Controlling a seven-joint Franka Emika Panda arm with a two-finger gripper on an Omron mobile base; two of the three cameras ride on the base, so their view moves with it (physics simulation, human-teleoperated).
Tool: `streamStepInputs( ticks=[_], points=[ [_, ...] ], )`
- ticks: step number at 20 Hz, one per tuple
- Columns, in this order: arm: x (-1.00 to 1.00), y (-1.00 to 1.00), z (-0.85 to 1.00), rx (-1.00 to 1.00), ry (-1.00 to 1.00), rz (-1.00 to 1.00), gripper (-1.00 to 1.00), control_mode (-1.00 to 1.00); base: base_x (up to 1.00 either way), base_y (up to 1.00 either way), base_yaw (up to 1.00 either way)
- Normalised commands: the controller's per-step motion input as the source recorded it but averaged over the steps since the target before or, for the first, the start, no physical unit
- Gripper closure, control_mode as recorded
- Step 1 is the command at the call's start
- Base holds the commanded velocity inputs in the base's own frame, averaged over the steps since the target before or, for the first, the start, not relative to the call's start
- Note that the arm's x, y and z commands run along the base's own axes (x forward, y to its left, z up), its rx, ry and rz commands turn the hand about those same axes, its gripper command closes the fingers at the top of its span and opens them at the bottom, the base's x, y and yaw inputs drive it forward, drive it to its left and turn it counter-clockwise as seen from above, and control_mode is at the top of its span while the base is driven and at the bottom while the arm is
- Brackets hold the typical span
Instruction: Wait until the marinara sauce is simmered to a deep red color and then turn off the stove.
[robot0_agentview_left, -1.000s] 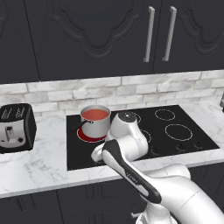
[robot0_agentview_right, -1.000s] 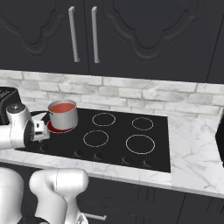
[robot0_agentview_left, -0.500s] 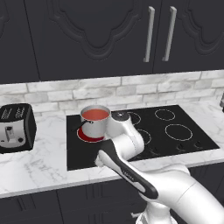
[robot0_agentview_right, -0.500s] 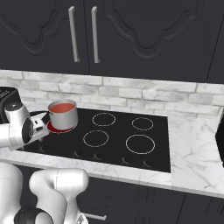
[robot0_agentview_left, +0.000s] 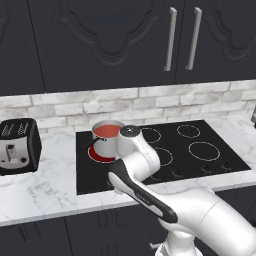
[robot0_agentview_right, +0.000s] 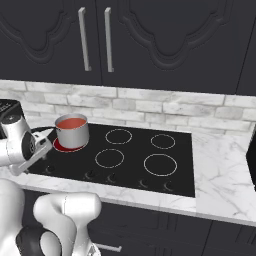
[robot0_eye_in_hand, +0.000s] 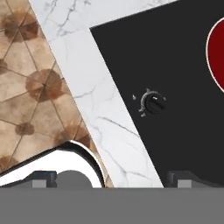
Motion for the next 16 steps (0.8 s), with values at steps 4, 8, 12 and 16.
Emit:
streamStepInputs(
  ticks=[4,8,12,16],
  points=[
    [0.0,0.0,-0.1,-0.01,0.0,0.32,-1.0,-1.0,0.0,0.0,0.0],
    [0.0,0.0,-0.14,0.0,0.0,0.37,-1.0,-1.0,0.0,0.0,0.0],
    [0.0,-0.05,-0.15,-0.01,0.0,0.4,-1.0,-1.0,0.0,0.0,0.0],
    [0.0,-0.08,-0.11,-0.05,0.0,0.38,-1.0,-1.0,0.0,0.0,0.0]
  ],
)
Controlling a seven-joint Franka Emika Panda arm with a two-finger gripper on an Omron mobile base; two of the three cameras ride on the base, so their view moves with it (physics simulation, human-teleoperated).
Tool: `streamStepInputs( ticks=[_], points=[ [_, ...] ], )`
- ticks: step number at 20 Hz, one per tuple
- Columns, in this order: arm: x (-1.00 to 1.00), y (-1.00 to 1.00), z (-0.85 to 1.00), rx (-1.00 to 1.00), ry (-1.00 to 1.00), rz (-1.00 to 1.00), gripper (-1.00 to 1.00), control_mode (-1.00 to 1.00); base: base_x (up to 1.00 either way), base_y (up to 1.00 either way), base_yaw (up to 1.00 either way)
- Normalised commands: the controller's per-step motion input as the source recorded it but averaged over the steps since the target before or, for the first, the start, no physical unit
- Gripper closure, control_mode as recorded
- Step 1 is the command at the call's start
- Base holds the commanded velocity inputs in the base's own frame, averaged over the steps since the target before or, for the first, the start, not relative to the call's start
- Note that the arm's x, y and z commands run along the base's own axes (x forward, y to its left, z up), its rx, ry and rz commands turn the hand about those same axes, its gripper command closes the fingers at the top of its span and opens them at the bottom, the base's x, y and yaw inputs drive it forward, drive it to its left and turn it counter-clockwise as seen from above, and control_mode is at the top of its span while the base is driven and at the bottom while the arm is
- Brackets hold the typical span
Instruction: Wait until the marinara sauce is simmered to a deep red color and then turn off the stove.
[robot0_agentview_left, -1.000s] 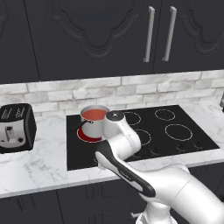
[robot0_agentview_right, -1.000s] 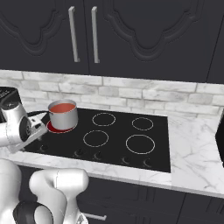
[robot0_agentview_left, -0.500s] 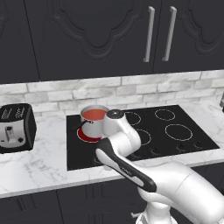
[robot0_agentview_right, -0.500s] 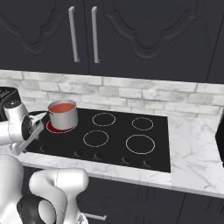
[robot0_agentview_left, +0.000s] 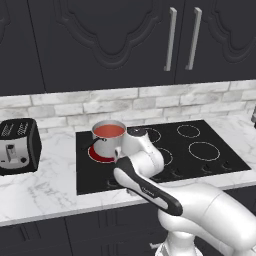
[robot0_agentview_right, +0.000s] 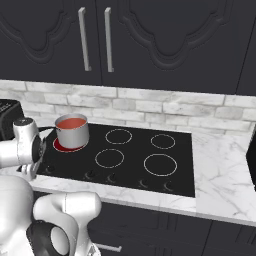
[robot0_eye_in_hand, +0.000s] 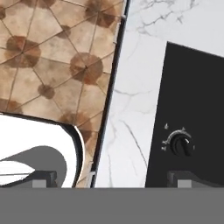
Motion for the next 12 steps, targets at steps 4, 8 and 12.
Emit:
streamStepInputs(
  ticks=[4,8,12],
  points=[
    [0.0,0.01,-0.05,-0.12,0.0,0.21,-1.0,-1.0,0.0,0.0,0.0],
    [0.04,0.01,-0.01,-0.09,0.0,0.06,-1.0,-1.0,0.0,0.0,0.0],
    [0.2,0.0,0.0,-0.04,0.0,0.07,-1.0,-1.0,0.0,0.0,0.0]
  ],
)
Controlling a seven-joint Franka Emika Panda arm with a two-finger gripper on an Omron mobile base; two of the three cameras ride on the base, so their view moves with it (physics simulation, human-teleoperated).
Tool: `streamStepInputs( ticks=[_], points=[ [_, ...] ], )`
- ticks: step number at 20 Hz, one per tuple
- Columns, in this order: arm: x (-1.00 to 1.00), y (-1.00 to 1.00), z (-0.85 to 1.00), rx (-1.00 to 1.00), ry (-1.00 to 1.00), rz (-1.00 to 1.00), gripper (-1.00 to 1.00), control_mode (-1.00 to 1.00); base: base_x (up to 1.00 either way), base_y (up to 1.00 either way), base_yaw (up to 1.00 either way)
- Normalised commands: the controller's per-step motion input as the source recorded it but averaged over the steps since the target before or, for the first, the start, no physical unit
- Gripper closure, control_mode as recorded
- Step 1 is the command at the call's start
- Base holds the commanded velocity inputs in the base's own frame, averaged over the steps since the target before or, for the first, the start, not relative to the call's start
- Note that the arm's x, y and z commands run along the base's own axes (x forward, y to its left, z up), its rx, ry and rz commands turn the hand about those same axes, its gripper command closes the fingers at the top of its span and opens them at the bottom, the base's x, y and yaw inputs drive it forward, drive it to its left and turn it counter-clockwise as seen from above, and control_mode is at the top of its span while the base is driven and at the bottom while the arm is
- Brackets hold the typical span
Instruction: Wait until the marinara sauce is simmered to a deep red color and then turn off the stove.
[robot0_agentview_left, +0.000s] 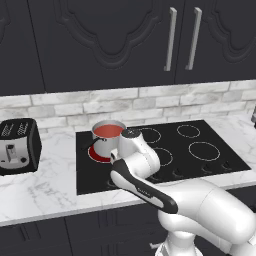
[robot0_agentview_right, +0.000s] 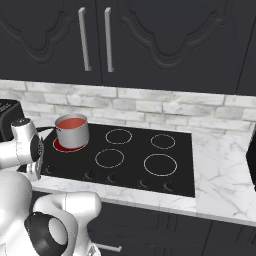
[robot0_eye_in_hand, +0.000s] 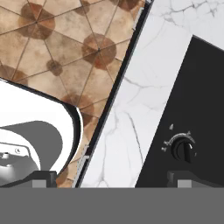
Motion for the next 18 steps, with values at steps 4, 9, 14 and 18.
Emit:
streamStepInputs(
  ticks=[4,9,14,18],
  points=[
    [0.24,0.0,0.0,0.0,0.0,0.11,-1.0,-1.0,0.0,0.0,0.0],
    [0.23,0.0,-0.03,0.0,0.0,0.16,-1.0,-1.0,0.0,0.0,0.0],
    [0.15,0.0,-0.1,0.0,-0.03,0.18,-1.0,-1.0,0.0,0.0,0.0],
    [0.05,0.0,-0.14,0.01,-0.08,0.2,-1.0,-1.0,0.0,0.0,0.0]
  ],
)
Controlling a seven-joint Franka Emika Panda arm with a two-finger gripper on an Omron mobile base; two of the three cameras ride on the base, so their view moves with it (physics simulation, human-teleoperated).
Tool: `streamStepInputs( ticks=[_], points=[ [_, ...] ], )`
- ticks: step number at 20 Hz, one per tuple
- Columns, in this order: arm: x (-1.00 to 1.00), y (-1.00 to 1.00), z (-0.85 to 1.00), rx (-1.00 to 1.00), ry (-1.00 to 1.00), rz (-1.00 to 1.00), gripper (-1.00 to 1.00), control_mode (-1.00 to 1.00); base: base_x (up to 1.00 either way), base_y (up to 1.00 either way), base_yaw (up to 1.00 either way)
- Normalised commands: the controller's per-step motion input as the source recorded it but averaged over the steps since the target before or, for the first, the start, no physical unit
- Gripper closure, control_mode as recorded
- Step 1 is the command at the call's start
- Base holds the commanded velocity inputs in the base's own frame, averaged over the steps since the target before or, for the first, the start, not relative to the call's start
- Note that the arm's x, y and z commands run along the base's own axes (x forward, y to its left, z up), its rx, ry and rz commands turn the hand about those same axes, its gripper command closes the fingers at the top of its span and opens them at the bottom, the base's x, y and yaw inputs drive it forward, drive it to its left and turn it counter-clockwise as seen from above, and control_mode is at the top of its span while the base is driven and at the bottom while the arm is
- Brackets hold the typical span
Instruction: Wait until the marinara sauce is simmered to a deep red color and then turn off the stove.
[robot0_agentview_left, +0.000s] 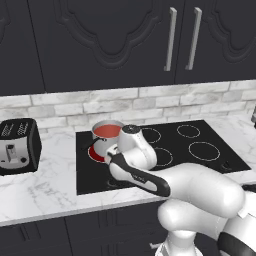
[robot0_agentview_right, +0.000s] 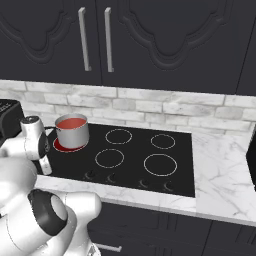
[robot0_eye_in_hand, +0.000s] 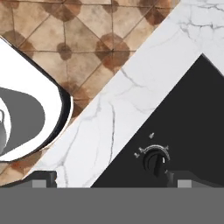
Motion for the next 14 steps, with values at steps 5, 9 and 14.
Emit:
streamStepInputs(
  ticks=[5,9,14],
  points=[
    [0.0,0.0,-0.15,0.0,-0.09,0.2,-1.0,-1.0,0.0,0.0,0.0],
    [0.0,0.0,-0.05,0.0,-0.09,0.13,-1.0,-1.0,0.0,0.0,0.0],
    [0.06,0.0,-0.02,0.0,-0.05,0.04,-1.0,-1.0,0.0,0.0,0.0]
  ],
)
